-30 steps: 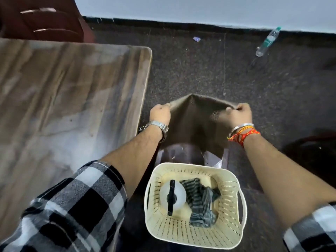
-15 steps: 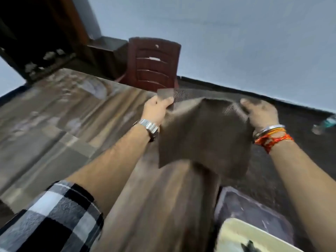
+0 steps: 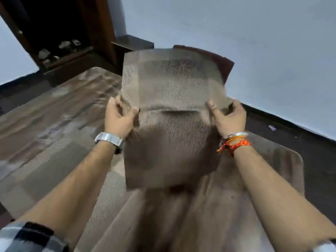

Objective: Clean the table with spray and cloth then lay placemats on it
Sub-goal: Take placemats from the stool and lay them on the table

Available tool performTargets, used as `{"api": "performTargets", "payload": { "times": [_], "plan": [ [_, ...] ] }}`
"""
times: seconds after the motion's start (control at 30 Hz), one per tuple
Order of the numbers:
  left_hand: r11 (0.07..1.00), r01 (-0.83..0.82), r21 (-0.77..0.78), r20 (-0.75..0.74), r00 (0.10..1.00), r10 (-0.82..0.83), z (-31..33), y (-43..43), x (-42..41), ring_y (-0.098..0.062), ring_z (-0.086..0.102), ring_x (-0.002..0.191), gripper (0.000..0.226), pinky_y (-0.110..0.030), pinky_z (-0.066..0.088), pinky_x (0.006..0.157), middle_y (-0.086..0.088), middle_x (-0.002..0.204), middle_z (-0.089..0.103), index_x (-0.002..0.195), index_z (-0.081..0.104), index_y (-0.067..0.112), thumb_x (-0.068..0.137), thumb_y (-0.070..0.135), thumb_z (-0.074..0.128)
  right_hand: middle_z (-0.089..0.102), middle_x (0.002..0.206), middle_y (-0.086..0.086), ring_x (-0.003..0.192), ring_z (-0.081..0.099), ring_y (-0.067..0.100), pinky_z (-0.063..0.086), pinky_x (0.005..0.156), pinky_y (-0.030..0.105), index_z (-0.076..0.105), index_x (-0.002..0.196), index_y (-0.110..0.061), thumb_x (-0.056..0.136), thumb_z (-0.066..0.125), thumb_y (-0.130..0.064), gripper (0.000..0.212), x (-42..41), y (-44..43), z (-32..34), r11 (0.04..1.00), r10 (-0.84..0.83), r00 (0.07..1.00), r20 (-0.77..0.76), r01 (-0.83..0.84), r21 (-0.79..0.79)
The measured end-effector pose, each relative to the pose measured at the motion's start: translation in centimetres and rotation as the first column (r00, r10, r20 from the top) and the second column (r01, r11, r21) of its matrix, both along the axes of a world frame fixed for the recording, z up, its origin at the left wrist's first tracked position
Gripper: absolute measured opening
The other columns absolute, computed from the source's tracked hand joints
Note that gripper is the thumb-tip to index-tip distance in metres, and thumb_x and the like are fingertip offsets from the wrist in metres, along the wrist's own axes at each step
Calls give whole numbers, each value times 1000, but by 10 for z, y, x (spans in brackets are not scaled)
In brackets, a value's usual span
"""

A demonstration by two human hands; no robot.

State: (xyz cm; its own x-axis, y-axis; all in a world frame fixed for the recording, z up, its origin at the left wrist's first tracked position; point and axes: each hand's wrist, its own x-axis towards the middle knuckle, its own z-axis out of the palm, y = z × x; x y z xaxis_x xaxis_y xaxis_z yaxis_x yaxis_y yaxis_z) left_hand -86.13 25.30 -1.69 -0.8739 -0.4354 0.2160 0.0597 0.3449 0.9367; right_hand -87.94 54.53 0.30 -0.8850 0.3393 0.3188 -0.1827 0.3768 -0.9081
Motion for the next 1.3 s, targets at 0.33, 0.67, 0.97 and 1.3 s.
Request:
{"api": "performTargets", "payload": {
  "times": [0.33, 0.67, 0.97, 1.3],
  "plan": [
    [446, 726, -523, 791, 609, -63, -124, -17, -3, -33, -9, 155, 66, -61, -1, 121, 12, 168, -15, 155, 5, 52, 96, 70, 27, -7, 159, 11, 142, 2, 41, 15, 110, 60, 8, 151, -25, 87, 45, -61, 82, 34, -126, -128, 559, -124, 626, 769, -597, 576],
    [305, 736, -604, 784, 618, 60, -124, 14, -57, -54, 12, 143, 63, -73, 35, 102, 11, 168, -15, 151, -9, 59, 94, 74, 14, -24, 157, 1, 143, -19, 32, 6, 103, 76, -9, 149, -40, 70, 54, -80, 108, -46, -114, -140, 502, -116, 504, 856, -714, 489],
    [264, 701, -663, 704, 703, -100, -147, 25, -110, -39, -19, 152, 66, -79, 2, 110, 8, 169, -16, 158, -9, 39, 100, 56, 18, -21, 157, -5, 140, -23, 42, 15, 103, 76, -4, 144, -52, 57, 71, -75, 117, -124, -94, -151, 477, -17, 479, 878, -768, 428],
    [416, 737, -533, 754, 637, -162, -149, 37, -140, -27, -22, 153, 86, -81, -15, 102, 28, 164, -15, 156, -6, 49, 83, 86, 22, -11, 160, -3, 142, -14, 42, 16, 109, 68, 7, 146, -51, 53, 77, -69, 117, -161, -80, -146, 385, 55, 506, 861, -806, 450]
  ]
}}
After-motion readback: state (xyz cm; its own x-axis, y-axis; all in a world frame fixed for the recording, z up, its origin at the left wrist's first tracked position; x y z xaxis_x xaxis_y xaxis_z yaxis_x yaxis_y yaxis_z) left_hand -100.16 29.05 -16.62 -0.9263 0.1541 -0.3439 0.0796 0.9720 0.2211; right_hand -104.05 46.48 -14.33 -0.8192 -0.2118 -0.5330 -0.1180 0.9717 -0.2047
